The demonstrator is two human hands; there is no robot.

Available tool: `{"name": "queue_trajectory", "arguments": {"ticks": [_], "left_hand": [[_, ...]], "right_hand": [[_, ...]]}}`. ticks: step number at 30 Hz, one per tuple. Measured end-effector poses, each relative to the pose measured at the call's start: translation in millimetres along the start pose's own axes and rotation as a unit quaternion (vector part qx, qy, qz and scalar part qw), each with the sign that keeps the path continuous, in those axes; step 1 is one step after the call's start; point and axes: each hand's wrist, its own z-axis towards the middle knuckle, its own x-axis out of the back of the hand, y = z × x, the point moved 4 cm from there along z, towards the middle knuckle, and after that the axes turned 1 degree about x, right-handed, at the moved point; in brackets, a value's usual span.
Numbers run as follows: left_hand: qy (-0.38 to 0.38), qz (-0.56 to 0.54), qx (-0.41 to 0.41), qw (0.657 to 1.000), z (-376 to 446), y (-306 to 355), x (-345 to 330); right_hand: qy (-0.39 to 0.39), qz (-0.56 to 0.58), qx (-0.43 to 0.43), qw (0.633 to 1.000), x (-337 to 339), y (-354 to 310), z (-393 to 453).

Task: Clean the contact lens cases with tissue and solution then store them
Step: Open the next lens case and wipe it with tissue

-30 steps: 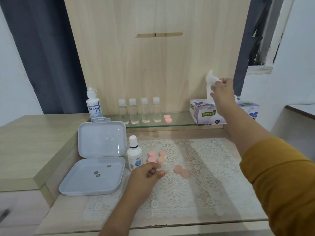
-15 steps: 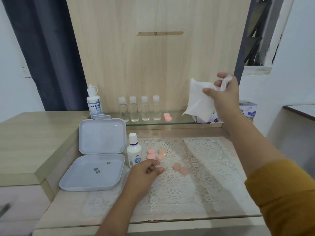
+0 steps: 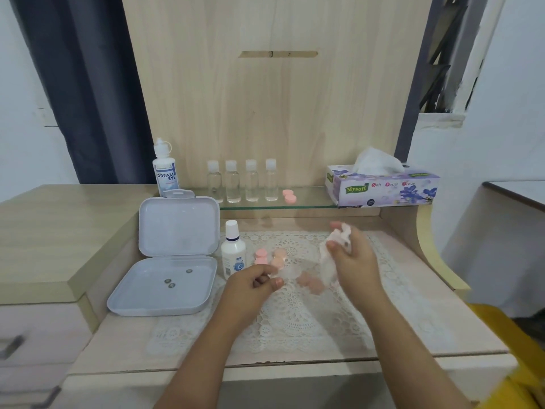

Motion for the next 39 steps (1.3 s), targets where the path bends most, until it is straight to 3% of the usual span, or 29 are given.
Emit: {"name": "queue_trajectory", "arguments": {"ticks": [4, 7, 12, 14, 19, 24, 32, 39], "left_hand": [[-0.021, -0.022, -0.011, 0.999, -3.7, 3.0, -0.9], [-0.042, -0.036, -0.011, 0.998, -5.2, 3.7, -1.8], [-0.053, -0.042, -0.002, 0.998, -5.2, 3.5, -3.3], [-0.051, -0.034, -0.003, 0.998, -5.5, 3.6, -3.1], [-0.024, -0.006, -0.015, 1.0, -5.7, 4.9, 1.5], [-0.005, -0.02, -0.007, 1.0, -5.8, 5.8, 6.0], [-0.022, -0.051, -0.027, 0.998, -10.8, 12.8, 4.0], [-0.023, 0.01, -0.028, 0.999, -6.5, 4.5, 5.0]], "right_hand": [[0.046, -0.017, -0.002, 0.999, -4.0, 19.7, -16.2], [0.031, -0.089, 0.04, 0.995, -8.9, 20.1, -22.0], [-0.128, -0.067, 0.052, 0.988, -25.3, 32.9, -32.1], [-0.165, -0.107, 0.08, 0.977, -27.3, 32.6, -33.9], [-0.107, -0.155, 0.106, 0.976, -25.2, 29.5, -32.3], [-0.124, -0.271, 0.209, 0.931, -29.8, 27.2, -37.3], [-0.152, -0.275, 0.214, 0.925, -34.8, 31.7, -37.7], [-0.133, -0.339, 0.268, 0.892, -41.9, 37.8, -34.7]]}}
